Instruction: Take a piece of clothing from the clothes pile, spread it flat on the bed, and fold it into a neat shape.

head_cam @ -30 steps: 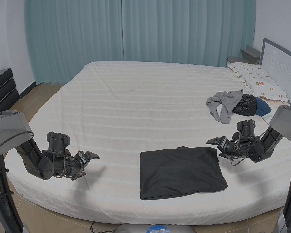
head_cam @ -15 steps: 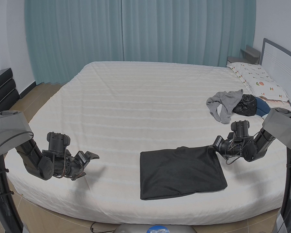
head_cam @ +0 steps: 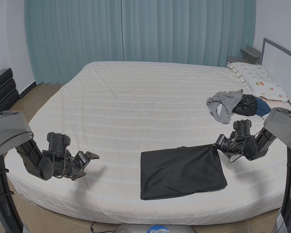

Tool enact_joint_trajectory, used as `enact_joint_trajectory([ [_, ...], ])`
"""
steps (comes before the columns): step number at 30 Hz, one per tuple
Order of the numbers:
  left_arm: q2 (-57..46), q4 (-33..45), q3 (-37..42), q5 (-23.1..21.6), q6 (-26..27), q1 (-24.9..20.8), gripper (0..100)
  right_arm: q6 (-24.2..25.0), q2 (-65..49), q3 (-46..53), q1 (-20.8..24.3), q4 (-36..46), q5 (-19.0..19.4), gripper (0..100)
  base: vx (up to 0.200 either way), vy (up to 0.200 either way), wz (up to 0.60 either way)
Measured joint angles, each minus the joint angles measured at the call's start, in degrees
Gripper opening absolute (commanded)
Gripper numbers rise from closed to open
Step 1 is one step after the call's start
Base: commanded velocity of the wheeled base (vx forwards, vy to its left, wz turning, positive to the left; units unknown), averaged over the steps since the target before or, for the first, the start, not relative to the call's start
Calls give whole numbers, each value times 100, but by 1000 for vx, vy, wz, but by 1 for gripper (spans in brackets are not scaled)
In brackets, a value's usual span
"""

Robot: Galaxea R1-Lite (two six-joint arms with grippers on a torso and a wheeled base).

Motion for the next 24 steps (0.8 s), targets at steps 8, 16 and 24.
enact_joint_trajectory([
  [8, 0, 0, 0, 39, 4, -27, 100, -33, -18, 55, 0, -34, -15, 100, 0, 0, 0],
  [16, 1, -2, -9, 91, -2, -38, 100, -46, -234, 304, 13, -59, 2, 100, -125, 0, 0],
  [24, 1, -2, 0, 113, -2, -99, 100, -83, -713, 837, 20, -59, 43, 100, -25, 0, 0],
])
